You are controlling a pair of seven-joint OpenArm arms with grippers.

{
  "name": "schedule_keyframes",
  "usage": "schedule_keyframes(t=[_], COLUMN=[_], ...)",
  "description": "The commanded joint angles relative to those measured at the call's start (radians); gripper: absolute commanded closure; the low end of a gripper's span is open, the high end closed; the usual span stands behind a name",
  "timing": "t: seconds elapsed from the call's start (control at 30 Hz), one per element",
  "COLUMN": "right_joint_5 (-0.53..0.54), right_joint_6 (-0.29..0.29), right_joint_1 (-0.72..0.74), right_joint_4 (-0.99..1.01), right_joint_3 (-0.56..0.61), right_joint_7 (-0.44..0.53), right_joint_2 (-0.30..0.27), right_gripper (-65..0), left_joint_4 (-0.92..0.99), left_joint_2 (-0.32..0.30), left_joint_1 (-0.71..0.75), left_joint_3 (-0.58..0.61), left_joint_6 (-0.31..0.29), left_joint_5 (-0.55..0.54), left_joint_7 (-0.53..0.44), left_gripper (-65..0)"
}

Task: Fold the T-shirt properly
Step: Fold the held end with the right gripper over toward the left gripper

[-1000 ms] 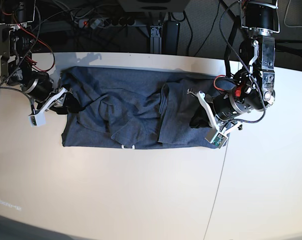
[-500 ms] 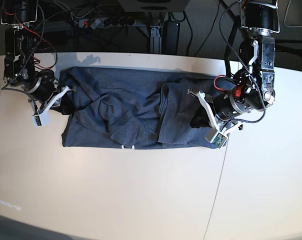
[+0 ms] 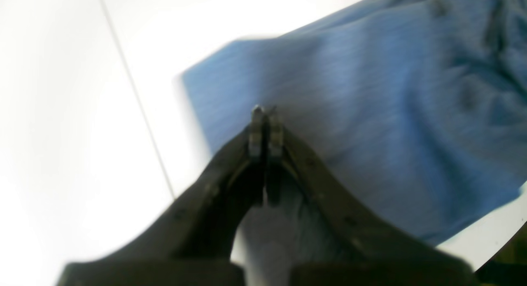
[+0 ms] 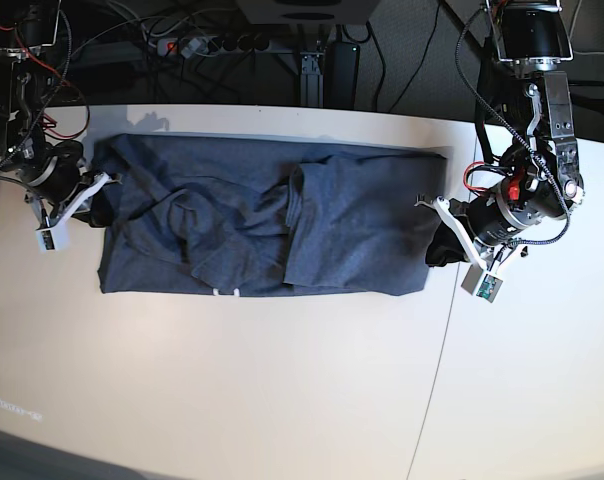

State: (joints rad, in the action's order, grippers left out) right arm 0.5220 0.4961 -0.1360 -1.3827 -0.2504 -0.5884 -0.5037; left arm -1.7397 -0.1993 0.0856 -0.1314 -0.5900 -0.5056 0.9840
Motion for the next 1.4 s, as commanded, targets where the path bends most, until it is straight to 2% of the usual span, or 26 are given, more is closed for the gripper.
schedule_keyframes(t=[0.0,0.13,0.27,0.43,0.73,0.87,1.0,1.1,1.37], right_joint_5=[-0.013,0.003,0.074,0.174,0.226,0.272,0.272,0.267,0.147], right_joint_6=[0.076,0.076,0.076,0.076,0.076,0.077,0.077,0.077,0.076], right_joint_1=[0.002,0.003,0.003,0.003,-0.001,-0.009,-0.012,-0.011,-0.005], right_joint_4=[-0.006,-0.006,-0.008,-0.060,-0.312,-0.373,-0.434,-0.478,-0.546], right_joint_3=[-0.013,-0.013,-0.014,-0.014,-0.014,-0.013,0.004,0.054,0.272], right_joint_7=[-0.007,-0.006,-0.007,-0.041,-0.124,-0.132,-0.135,-0.134,-0.102], right_joint_2=[-0.031,-0.079,-0.113,-0.106,-0.019,0.015,0.051,0.072,0.147], right_gripper=[0.0,0.0,0.0,0.0,0.0,0.0,0.0,0.0,0.0], left_joint_4=[-0.017,-0.012,-0.010,-0.005,0.086,0.134,0.153,0.153,0.153], left_joint_2=[-0.004,-0.003,-0.003,-0.003,-0.002,-0.001,0.000,0.000,0.003], left_joint_1=[-0.006,0.039,0.086,0.103,0.102,0.097,0.097,0.097,0.094], left_joint_3=[-0.007,-0.007,-0.007,-0.007,-0.007,-0.006,0.007,0.037,0.140], left_joint_6=[-0.044,-0.044,-0.044,-0.044,-0.044,-0.044,-0.044,-0.044,-0.043], left_joint_5=[-0.014,-0.014,-0.014,-0.014,0.001,0.001,0.010,0.013,0.074], left_joint_7=[-0.011,-0.018,-0.050,-0.075,-0.115,-0.122,-0.146,-0.162,-0.177], left_gripper=[0.0,0.0,0.0,0.0,0.0,0.0,0.0,0.0,0.0])
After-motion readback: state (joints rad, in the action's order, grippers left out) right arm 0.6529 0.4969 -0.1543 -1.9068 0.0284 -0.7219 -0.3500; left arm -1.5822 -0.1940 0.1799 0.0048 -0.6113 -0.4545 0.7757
